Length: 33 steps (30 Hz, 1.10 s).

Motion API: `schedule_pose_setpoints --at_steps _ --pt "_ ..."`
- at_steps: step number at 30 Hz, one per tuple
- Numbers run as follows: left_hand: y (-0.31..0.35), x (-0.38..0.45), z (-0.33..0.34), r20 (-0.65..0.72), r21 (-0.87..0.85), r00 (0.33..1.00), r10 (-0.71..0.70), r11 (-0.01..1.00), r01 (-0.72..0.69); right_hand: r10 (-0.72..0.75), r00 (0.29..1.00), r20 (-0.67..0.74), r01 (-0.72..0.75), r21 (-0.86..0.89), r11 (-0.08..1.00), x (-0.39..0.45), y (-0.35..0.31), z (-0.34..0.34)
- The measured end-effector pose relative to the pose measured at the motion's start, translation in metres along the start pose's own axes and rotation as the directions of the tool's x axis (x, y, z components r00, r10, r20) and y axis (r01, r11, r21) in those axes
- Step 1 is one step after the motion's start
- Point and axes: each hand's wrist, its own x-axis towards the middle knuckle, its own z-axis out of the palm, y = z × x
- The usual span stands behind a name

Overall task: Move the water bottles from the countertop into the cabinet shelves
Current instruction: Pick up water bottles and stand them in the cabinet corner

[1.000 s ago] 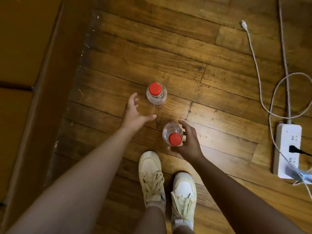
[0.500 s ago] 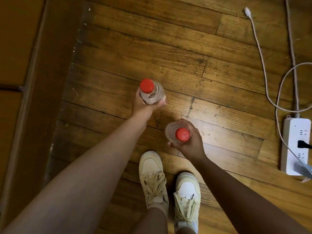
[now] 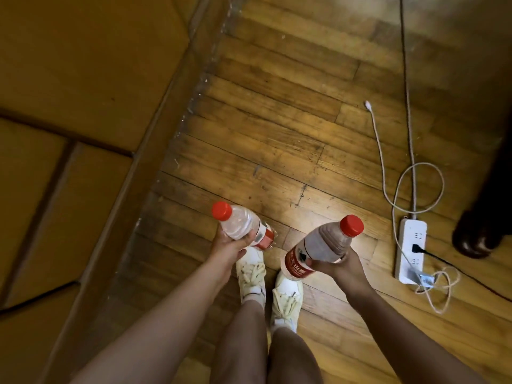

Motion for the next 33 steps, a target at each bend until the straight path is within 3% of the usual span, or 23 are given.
schedule_pose_setpoints --at_steps 7,14,19,23,28,33 --pt "0.047 -0.151 -0.022 -0.033 -0.168 0.999 0.013 0.986 -0.018 -0.032 0.992 0.122 0.023 0.078 0.997 -0.128 -0.1 -0.009" --pt "0.094 -0.304 -0.05 -0.088 -0.333 0.979 0.182 0.921 -0.201 -0.179 0.974 0.136 0.161 0.131 0.978 -0.237 -0.172 0.006" --pt "0.113 -0.394 -0.074 -0.23 -0.469 0.917 0.326 0.788 -0.397 -0.162 0.958 0.238 0.116 0.197 0.974 -0.29 -0.205 0.035" --pt "0.108 -0.441 -0.102 -0.334 -0.587 0.877 0.346 0.651 -0.481 -0.121 0.924 0.363 0.05 0.2 0.978 -0.32 -0.232 0.067" --pt "0.092 -0.486 -0.138 -0.447 -0.658 0.842 0.302 0.527 -0.538 -0.058 0.866 0.496 0.021 0.08 0.997 -0.352 -0.256 0.118" --pt "0.068 -0.521 -0.186 -0.515 -0.693 0.787 0.34 0.374 -0.616 0.102 0.805 0.584 -0.076 -0.068 0.995 -0.379 -0.255 0.181"
